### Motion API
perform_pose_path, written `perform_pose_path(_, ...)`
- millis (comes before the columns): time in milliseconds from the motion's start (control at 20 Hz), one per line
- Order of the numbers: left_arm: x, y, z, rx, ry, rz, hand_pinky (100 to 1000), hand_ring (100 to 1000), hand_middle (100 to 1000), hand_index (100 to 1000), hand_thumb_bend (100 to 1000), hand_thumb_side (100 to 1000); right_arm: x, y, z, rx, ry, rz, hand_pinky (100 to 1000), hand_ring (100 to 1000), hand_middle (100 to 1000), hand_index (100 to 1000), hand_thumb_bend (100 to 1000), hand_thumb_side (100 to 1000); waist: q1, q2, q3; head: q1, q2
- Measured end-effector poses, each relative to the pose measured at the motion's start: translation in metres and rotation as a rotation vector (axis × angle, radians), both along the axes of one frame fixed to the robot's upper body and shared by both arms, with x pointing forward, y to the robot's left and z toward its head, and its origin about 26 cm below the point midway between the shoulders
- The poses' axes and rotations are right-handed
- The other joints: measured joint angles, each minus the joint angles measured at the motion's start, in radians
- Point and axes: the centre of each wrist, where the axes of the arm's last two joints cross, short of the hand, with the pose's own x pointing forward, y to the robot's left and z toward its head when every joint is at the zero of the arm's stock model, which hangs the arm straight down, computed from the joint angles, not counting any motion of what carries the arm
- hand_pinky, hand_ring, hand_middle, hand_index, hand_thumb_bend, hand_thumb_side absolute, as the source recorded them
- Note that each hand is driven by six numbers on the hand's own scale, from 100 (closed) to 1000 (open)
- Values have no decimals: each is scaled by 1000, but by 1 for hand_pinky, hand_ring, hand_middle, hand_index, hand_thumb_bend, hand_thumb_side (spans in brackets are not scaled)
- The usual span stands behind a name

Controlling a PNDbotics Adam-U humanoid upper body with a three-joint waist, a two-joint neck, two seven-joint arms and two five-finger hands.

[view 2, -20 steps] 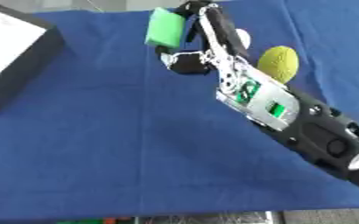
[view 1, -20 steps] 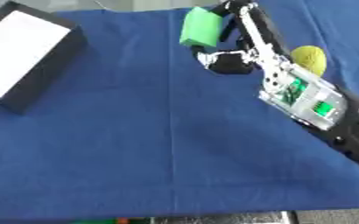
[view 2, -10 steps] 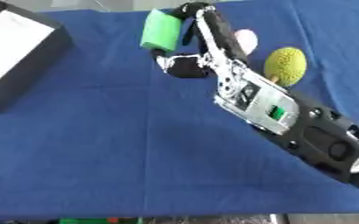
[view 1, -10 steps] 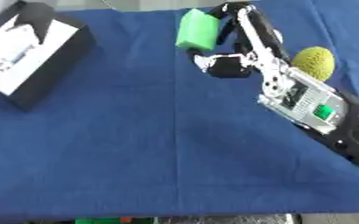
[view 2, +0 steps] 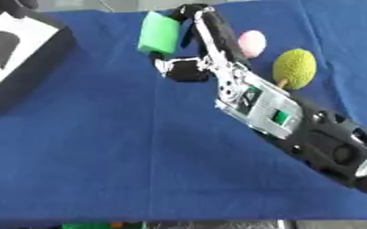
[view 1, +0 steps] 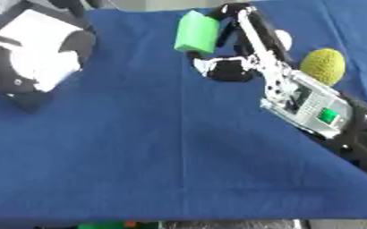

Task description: Pick up the objects with one hand, pass them to the other hand, and then place them into the box on the other side of the table.

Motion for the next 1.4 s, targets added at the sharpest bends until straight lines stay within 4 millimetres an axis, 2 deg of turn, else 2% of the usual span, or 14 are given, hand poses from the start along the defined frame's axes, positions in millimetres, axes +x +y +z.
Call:
perform_pose_path(850,-9,-27,-7,81,-68,-27,829,763,759,865,100,270,0,19,5,-12,20,91,100,487,613,506,425,100,1,0,-3,21,0)
perform_pose_path(1400,-12,-36,-11,91,-105,2,842,777,772,874,100,274,-5,19,-14,-10,48,133,100,486,612,504,428,100,0,2,-14,36,0)
